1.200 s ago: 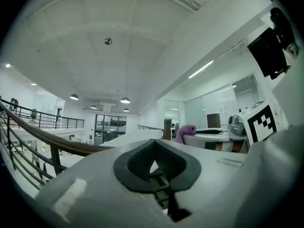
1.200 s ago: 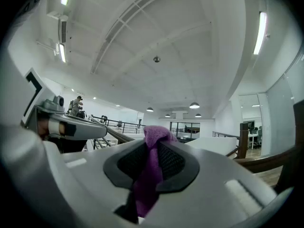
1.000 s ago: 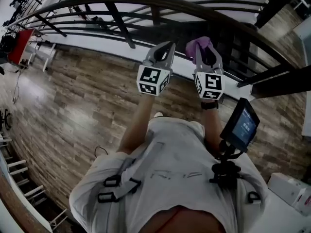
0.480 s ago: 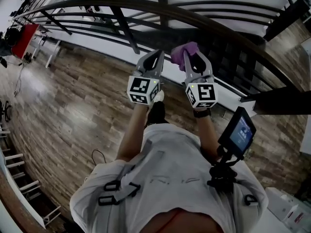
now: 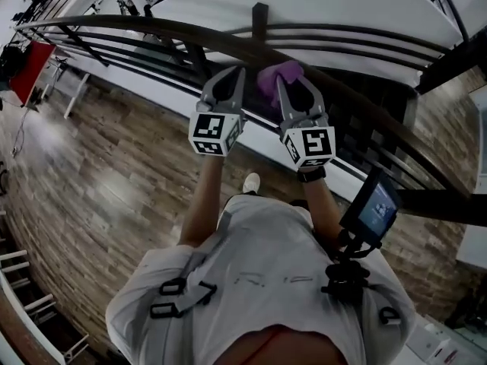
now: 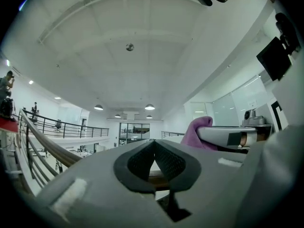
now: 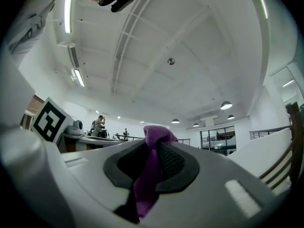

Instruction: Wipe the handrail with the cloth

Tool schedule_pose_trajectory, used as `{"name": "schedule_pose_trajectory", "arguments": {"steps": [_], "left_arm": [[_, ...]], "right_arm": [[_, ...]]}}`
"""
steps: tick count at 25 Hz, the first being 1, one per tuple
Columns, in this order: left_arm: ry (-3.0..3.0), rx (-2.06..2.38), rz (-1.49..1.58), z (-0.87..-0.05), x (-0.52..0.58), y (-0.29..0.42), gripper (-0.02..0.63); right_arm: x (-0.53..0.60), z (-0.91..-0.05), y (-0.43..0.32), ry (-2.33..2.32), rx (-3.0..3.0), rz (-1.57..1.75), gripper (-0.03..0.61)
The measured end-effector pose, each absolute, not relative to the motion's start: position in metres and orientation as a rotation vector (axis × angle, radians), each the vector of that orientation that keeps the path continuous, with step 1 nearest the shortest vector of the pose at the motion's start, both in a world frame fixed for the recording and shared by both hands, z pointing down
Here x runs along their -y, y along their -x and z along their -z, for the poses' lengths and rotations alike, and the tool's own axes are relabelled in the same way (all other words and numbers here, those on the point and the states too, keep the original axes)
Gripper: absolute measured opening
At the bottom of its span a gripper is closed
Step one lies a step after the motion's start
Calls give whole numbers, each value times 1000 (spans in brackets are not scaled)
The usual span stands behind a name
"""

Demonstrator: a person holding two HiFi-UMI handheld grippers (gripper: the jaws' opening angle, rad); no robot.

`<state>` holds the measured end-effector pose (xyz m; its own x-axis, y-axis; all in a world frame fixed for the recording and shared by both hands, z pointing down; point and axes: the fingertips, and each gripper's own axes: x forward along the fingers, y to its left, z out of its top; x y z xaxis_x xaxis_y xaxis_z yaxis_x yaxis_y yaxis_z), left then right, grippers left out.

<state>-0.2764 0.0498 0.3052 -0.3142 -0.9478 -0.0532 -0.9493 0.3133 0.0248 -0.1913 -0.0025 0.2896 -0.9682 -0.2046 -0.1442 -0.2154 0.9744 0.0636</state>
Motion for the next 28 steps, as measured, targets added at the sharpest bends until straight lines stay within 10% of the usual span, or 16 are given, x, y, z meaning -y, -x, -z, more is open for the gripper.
{"name": "schedule_pose_trajectory", "arguments": {"steps": [28], "left_arm": [[1425, -2954, -160, -360, -144, 430, 0]], "right_arm": [[-8, -413, 573, -387, -3515, -672, 66]]}}
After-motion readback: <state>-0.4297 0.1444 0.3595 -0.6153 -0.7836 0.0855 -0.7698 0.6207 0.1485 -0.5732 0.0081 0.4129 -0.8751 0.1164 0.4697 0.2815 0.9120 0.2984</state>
